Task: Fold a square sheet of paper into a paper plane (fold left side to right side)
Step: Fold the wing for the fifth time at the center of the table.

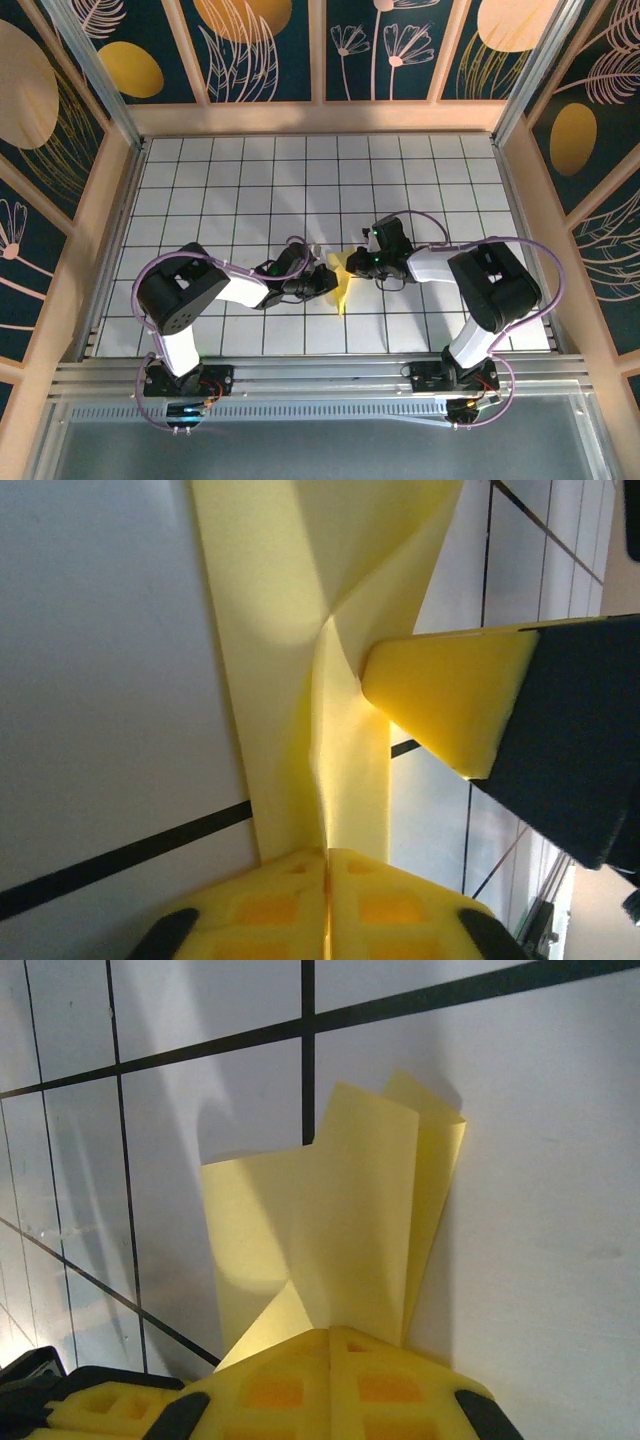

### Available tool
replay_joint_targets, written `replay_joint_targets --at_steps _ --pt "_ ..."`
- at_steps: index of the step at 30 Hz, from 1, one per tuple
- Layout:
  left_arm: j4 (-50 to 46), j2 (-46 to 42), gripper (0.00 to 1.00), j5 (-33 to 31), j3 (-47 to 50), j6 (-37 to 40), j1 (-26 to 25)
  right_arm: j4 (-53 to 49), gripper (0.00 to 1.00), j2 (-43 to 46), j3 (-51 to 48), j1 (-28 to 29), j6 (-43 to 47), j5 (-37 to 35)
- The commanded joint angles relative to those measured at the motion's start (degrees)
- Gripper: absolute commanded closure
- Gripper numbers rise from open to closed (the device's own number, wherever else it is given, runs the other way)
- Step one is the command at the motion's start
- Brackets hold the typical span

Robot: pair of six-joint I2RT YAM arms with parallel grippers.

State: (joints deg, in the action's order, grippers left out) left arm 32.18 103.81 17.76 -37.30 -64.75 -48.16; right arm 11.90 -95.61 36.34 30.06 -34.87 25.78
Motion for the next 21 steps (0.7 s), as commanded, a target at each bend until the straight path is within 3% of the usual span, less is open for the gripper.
replay_joint_targets --at_steps 1,6,9,12,15,21 --pt "-6.12 -1.89 0.85 -3.34 -0.05 -0.1 0.26 -5.15 1.0 -1.86 -3.43 0.08 -0.05 -1.79" --pt "-12.77 -7.15 0.73 -5.75 -2.07 1.83 0.28 -4.52 1.0 -2.1 -4.08 0.08 -0.1 -1.79" --pt "-18.02 -11.06 0.71 -8.31 -2.54 3.33 0.26 -4.19 1.0 -1.96 -4.07 0.09 -0.15 -1.71" --pt "-19.92 -14.36 0.77 -7.06 -2.35 4.68 0.27 -4.22 1.0 -1.86 -3.99 0.17 -0.1 -1.7" --pt "-20.53 -15.38 0.86 -1.45 -3.41 6.18 -0.08 -4.21 1.0 -1.59 -4.08 0.23 -0.06 -2.03" --pt "-19.52 -11.87 0.96 3.94 -7.14 5.88 -3.54 -3.53 1.0 -1.69 -4.25 0.77 -0.63 -2.23"
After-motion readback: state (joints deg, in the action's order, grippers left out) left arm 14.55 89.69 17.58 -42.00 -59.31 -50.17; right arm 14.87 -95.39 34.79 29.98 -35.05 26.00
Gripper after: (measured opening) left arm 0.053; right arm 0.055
